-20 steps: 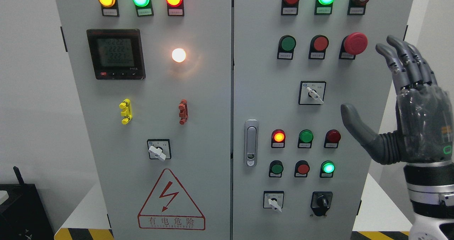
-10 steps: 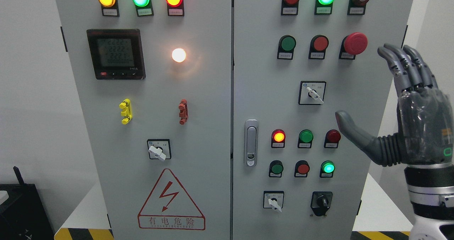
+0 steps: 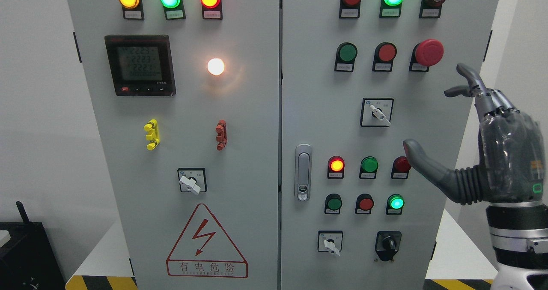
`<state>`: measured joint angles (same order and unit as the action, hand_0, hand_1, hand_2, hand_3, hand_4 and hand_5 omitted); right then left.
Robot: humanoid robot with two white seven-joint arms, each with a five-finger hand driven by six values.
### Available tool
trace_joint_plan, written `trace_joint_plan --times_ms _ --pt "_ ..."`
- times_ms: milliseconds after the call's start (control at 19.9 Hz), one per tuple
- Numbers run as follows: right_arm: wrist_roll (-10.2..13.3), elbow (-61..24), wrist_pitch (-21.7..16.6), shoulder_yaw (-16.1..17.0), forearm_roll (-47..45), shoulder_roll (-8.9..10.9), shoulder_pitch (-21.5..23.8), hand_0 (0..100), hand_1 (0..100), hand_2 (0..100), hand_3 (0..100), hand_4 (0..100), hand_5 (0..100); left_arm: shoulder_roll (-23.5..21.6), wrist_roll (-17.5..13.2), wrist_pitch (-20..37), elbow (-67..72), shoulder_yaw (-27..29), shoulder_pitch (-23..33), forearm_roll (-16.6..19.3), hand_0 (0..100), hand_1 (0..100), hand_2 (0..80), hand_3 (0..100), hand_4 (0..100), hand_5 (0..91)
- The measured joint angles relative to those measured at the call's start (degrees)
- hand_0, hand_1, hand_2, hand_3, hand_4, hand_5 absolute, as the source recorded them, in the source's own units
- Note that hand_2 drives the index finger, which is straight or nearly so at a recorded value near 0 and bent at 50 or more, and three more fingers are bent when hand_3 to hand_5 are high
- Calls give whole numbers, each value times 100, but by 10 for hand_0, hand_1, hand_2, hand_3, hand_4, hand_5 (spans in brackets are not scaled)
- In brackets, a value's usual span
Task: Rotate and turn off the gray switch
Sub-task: 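Move the right hand toward the white rotary switch, curling thumb and index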
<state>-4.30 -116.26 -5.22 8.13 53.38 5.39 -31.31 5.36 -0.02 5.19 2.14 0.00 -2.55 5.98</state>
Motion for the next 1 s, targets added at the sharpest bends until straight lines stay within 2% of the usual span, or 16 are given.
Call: trace_joint_plan --times_ms 451,1003 --pt "17 52 416 -139 7 -26 119 50 277 247 581 668 813 0 0 0 -1 0 0 0 120 389 0 0 0 0" --pt "-43 187 978 -359 70 -41 140 0 274 352 603 681 827 0 0 0 -1 0 0 0 120 389 0 0 0 0"
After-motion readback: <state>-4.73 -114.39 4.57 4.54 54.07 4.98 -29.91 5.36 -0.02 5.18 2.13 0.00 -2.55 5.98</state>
